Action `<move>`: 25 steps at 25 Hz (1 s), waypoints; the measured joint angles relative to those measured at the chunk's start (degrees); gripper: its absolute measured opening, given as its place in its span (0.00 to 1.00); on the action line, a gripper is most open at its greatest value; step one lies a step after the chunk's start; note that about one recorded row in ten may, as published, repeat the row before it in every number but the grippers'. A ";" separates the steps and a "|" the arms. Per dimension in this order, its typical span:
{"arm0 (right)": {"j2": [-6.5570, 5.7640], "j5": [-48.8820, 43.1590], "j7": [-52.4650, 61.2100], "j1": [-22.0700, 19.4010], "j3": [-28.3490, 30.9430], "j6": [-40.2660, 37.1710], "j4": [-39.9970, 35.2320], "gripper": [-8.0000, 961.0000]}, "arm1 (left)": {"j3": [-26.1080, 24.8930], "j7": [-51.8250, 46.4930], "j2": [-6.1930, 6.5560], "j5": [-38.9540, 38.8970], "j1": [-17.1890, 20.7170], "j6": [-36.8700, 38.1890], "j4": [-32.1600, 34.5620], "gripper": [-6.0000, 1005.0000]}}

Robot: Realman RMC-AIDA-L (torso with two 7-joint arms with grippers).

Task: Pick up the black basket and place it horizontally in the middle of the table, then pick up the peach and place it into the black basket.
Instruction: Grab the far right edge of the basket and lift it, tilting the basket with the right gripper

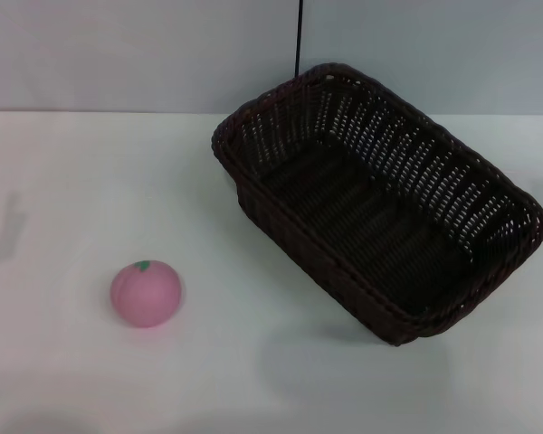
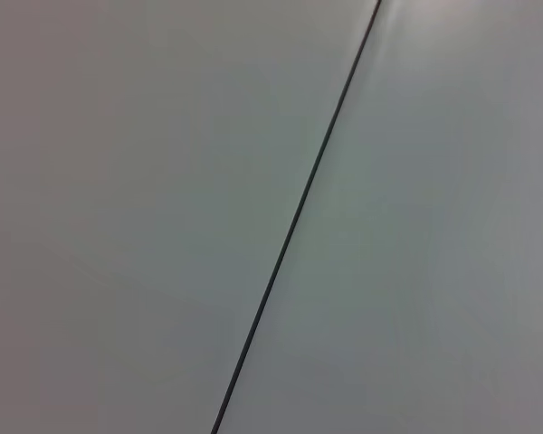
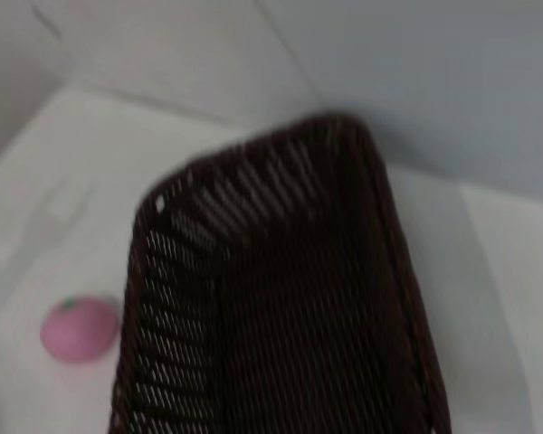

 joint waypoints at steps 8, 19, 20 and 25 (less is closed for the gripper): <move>0.49 -2.53 2.69 1.06 -9.34 1.10 1.42 0.69 | 1.02 -0.01 -0.01 0.05 -0.03 -0.69 -0.03 0.79; 3.86 -5.36 3.25 0.93 -10.91 7.06 4.64 0.67 | 1.55 -0.76 0.17 0.10 0.21 -0.77 0.36 0.79; 3.89 -5.36 3.30 1.07 -10.90 7.65 5.82 0.67 | 1.58 -0.78 0.18 0.09 0.21 -0.77 0.39 0.79; 4.01 -5.45 3.32 1.68 -11.49 11.33 11.27 0.66 | 1.96 -0.80 0.15 0.08 0.07 -0.82 0.42 0.78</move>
